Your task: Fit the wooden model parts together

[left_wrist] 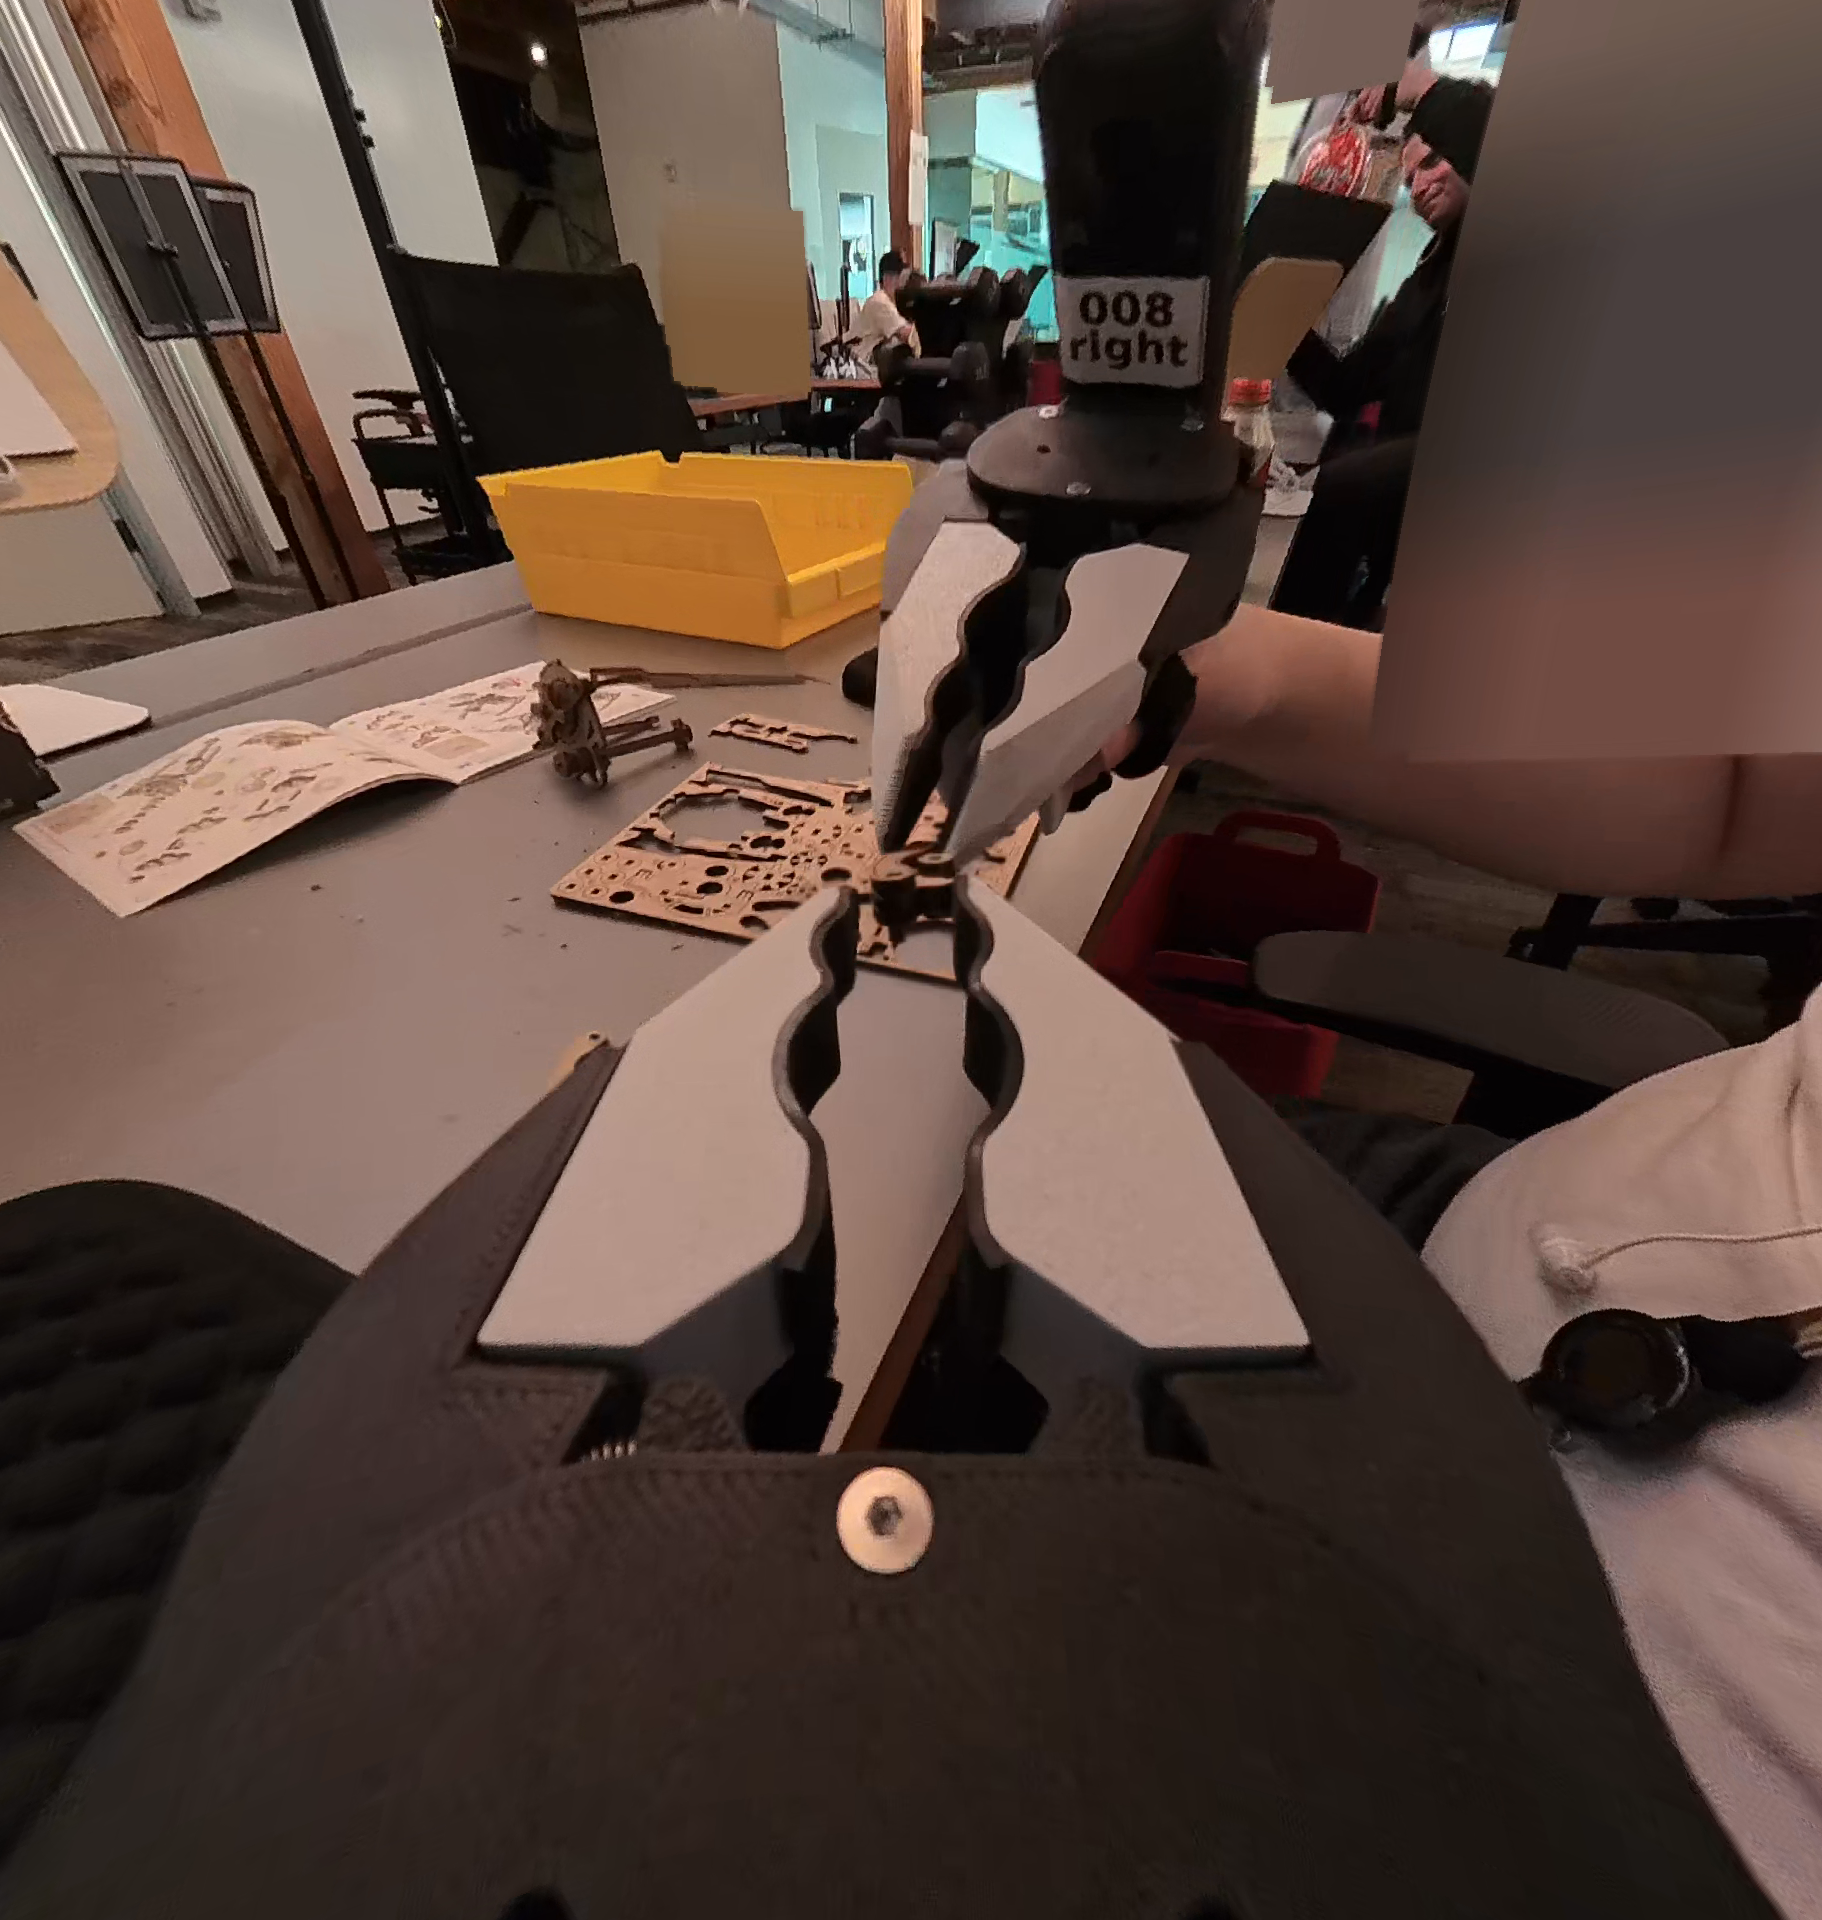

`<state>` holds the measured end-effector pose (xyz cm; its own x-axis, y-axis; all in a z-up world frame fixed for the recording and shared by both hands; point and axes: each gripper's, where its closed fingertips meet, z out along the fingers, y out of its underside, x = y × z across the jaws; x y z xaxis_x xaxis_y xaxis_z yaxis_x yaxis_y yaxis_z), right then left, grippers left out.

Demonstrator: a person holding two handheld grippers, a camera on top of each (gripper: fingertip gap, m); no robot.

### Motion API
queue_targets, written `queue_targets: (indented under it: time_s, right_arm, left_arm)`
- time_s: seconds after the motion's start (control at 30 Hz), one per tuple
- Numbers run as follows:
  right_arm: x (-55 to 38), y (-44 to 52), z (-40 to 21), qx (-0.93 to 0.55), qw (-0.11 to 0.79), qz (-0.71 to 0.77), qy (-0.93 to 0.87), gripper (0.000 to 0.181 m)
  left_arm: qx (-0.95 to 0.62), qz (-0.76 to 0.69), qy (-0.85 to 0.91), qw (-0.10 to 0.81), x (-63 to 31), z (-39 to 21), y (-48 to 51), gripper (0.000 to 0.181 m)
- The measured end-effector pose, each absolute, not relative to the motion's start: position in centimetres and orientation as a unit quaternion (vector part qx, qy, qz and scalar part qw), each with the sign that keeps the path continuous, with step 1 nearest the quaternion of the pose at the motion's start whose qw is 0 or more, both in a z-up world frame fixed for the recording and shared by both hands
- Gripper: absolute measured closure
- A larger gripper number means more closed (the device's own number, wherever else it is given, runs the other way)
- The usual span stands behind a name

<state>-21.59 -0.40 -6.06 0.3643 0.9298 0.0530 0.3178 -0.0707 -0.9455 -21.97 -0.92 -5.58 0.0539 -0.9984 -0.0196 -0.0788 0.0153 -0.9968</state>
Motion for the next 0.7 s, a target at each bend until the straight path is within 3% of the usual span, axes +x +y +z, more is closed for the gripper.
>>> queue_targets:
  time_s: [0.7]
  right_arm:
    - [-21.6,-1.2,-5.8,-0.636,0.499,0.325,-0.491,0.169]
  left_arm:
    - [-0.499,-0.474,0.532,0.493,-22.2,-5.9,-1.8,0.176]
